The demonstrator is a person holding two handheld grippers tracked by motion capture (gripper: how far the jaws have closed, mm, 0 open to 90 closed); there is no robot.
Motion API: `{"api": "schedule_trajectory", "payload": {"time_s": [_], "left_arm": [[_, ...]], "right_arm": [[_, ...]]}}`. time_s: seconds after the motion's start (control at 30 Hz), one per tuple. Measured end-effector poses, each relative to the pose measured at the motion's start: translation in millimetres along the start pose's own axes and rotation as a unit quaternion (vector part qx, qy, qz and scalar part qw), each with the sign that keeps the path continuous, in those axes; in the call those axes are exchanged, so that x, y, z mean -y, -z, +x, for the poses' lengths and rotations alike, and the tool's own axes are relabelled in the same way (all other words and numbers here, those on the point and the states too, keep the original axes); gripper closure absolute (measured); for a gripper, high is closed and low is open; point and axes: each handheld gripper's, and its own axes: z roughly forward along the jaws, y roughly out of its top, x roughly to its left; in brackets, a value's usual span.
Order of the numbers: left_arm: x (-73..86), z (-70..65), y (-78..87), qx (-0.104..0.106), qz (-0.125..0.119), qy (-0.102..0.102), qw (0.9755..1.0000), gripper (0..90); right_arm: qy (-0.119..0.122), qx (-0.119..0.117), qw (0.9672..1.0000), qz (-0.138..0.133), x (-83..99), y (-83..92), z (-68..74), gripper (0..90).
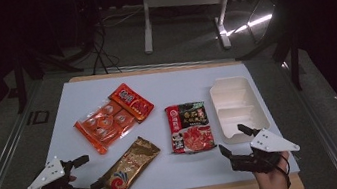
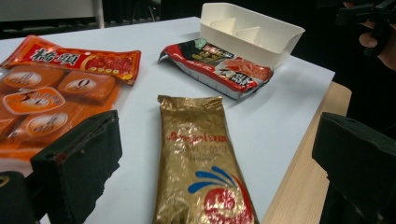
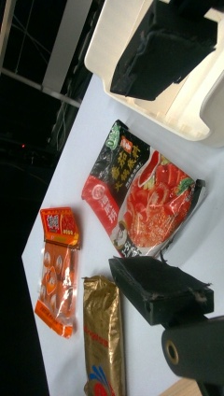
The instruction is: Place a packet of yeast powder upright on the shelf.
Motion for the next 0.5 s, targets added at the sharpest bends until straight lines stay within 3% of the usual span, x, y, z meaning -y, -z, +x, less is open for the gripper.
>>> {"api": "schedule_trajectory", "payload": {"time_s": [0.17,0.33,0.5], "left_arm": [[-14.6,3.7,-4.3,0.001,0.008,-0.013,0.9999,2.3],[-23.2,12.2,-12.0,0.006,0.021,-0.007,0.9997,4.5],[-28.5,21.3,-23.4,0.008,0.032,0.002,0.9994,6.3]], "right_arm": [[-0.004,-0.001,1.0,-0.006,-1.9,1.8,3.1,14.1],[0.0,-0.007,0.9999,-0.008,-2.7,0.7,7.3,13.8],[-0.018,-0.019,0.9995,-0.017,-3.1,0.8,6.8,11.5]]}}
